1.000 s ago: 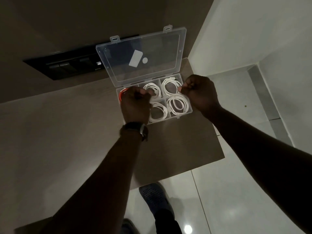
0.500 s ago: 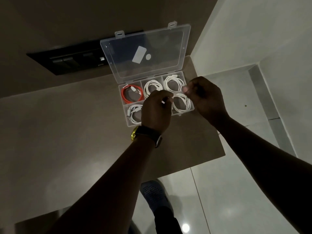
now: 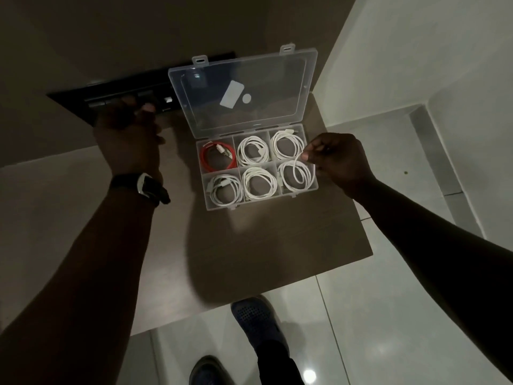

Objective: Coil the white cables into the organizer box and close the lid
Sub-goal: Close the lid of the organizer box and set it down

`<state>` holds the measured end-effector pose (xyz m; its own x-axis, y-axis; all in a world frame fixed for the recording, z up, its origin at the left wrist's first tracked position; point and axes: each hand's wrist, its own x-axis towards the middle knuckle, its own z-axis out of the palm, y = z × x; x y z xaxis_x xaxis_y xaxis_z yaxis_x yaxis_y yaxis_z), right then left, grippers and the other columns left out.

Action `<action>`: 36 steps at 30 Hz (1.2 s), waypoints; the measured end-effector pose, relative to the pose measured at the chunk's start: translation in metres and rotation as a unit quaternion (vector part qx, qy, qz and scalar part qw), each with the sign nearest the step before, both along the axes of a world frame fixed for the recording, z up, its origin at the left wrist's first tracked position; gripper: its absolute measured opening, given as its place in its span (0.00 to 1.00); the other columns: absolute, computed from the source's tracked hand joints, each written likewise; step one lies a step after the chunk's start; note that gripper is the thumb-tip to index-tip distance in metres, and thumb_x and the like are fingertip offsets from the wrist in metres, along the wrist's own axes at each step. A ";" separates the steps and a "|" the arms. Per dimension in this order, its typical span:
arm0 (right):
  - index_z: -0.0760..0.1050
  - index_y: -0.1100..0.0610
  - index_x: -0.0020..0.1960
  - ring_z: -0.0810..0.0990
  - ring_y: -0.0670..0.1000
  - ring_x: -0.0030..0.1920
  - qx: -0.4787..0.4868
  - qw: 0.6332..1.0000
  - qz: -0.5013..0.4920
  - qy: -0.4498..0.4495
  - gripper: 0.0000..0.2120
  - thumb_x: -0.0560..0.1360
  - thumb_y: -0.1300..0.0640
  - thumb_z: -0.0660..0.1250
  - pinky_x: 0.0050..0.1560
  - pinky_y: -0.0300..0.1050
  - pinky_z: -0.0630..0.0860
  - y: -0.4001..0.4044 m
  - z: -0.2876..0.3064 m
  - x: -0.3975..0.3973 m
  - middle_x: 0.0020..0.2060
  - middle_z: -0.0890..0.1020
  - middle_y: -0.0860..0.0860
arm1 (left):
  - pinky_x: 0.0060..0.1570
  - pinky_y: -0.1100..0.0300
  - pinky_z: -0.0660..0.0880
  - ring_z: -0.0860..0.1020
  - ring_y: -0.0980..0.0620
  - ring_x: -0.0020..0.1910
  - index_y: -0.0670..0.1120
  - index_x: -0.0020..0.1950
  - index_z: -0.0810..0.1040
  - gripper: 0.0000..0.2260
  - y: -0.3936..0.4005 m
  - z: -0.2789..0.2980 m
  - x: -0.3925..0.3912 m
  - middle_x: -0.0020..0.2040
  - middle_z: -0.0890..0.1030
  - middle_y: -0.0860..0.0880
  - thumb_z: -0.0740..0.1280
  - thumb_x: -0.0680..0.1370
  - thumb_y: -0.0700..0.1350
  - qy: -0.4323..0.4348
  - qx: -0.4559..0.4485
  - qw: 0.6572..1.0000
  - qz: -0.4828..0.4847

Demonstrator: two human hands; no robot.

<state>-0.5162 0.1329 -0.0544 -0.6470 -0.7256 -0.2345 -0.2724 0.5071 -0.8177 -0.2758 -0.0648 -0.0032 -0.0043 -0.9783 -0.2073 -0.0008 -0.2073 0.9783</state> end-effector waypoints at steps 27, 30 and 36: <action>0.73 0.57 0.43 0.76 0.55 0.41 -0.009 0.919 0.277 0.279 0.07 0.78 0.55 0.65 0.40 0.52 0.72 0.017 -0.026 0.027 0.41 0.77 0.53 | 0.41 0.59 0.81 0.79 0.52 0.45 0.50 0.57 0.76 0.18 -0.005 0.029 -0.047 0.47 0.76 0.50 0.72 0.71 0.57 -0.038 0.200 0.974 -0.101; 0.68 0.54 0.42 0.70 0.50 0.40 0.031 0.950 0.175 0.258 0.14 0.73 0.49 0.72 0.35 0.44 0.62 0.018 -0.028 0.030 0.41 0.72 0.48 | 0.33 0.62 0.76 0.76 0.56 0.33 0.46 0.54 0.81 0.13 0.002 0.025 -0.027 0.36 0.76 0.52 0.73 0.72 0.50 -0.039 0.195 0.970 -0.139; 0.67 0.53 0.40 0.75 0.49 0.35 0.130 0.989 -0.060 0.043 0.16 0.70 0.48 0.74 0.31 0.42 0.67 0.019 -0.033 0.034 0.34 0.75 0.47 | 0.46 0.58 0.77 0.82 0.52 0.49 0.52 0.57 0.80 0.13 0.040 -0.013 0.034 0.52 0.82 0.52 0.72 0.73 0.43 -0.086 0.138 0.960 -0.227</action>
